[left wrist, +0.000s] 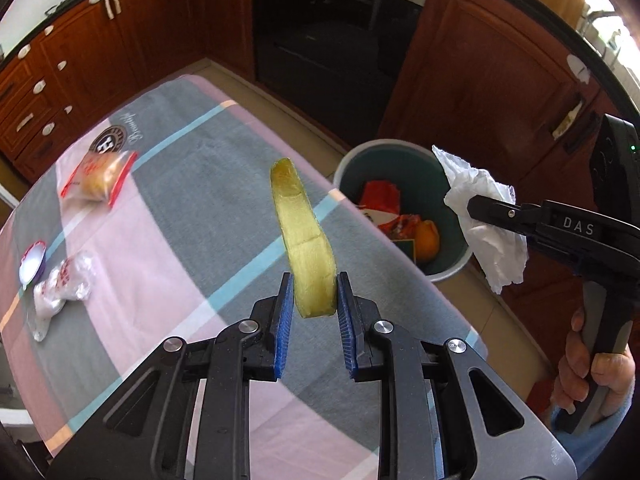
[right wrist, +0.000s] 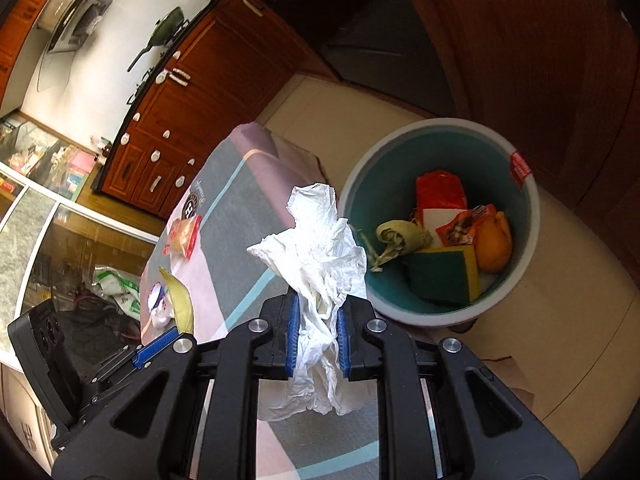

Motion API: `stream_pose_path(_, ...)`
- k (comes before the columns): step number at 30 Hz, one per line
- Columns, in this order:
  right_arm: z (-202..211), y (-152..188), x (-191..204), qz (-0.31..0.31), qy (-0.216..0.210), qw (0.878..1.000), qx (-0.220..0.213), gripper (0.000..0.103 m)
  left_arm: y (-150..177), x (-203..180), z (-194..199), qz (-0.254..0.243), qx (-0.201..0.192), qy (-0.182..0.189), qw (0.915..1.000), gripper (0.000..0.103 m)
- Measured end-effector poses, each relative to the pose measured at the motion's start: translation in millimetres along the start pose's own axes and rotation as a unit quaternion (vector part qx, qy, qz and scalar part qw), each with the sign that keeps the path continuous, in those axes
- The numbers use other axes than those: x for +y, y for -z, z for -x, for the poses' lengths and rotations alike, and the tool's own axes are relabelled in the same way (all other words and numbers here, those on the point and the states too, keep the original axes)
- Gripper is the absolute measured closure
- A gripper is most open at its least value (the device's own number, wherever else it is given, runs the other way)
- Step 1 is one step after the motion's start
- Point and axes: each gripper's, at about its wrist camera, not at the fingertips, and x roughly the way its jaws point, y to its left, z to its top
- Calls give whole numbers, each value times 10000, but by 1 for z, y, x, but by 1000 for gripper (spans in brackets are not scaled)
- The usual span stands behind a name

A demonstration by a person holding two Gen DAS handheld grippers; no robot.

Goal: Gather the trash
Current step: 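Carry the tissue and yellow peel over the bin and open both grippers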

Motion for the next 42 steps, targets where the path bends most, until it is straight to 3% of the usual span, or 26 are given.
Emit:
stream_pose_path(10,13,-31,-61,-437,319,9984,-184,86,-41,-66,-54,-647,347,327,9968,81)
stream_pose_path(19,-4,-42,-81,-569,453,9973,-43,86,-62,-86,-106,-825,691,478,9930,76)
stream_pose_path(20,-5,-42,-82,-579,468,9972,-30,86,-64,-87,-110,-815,723,489,9928,74)
stream_pose_path(22,-8,-43,-84,-599,498,9970,-7,86,-66,-85,-116,-805,736,480,9929,54)
stream_pose_path(34,-25,-51,-78,-517,639,9966,94,85,-66,-67,-111,-525,590,434,9959,13)
stream_pose_path(35,-26,-51,-76,-495,650,9966,86,82,-65,-64,-109,-504,565,441,9962,10)
stream_pose_path(38,-25,-51,-72,-497,617,9969,12,30,-62,-63,-103,-453,531,475,9964,7)
stream_pose_path(42,-26,-49,-68,-535,641,9965,23,25,-59,-56,-98,-361,569,522,9964,6)
